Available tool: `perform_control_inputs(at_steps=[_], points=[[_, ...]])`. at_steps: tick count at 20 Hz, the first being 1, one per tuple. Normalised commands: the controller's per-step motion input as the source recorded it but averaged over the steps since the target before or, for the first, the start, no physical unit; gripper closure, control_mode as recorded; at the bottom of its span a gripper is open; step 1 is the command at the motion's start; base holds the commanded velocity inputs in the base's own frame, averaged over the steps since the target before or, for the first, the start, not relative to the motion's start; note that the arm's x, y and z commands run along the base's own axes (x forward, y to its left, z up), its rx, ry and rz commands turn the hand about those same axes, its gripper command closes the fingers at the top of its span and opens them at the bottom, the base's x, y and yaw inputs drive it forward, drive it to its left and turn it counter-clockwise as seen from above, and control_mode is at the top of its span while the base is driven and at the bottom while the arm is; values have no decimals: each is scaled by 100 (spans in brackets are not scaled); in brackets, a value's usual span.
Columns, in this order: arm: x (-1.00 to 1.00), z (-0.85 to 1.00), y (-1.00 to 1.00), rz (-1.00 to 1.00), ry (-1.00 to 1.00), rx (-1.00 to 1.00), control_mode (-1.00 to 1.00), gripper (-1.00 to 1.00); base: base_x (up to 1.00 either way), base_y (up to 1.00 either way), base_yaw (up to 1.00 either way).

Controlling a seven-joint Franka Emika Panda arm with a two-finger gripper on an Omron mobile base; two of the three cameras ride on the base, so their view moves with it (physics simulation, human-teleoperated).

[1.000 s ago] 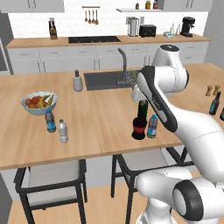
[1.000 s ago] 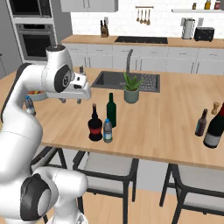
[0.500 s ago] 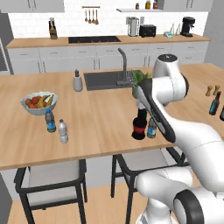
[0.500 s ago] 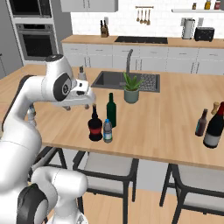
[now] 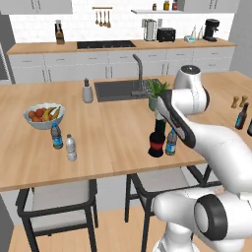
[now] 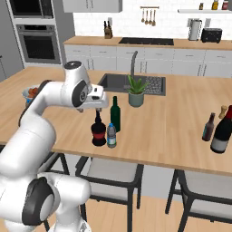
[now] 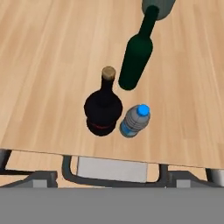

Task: Move the plastic bottles in the middle to the plastics group, and the glass bottles in the middle to the glass group.

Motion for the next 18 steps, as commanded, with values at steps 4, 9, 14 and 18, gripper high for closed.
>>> perform_control_inputs(at_steps=[4,9,14,18], points=[[74,-16,0,-6,4,5,-100,-100,0,0,0],[61,-18,9,-5,0,1,-100,-100,0,0,0],[44,-34,5,-13,1,5,-100,-100,0,0,0],[47,-30,1,-14,2,2,-100,-100,0,0,0]])
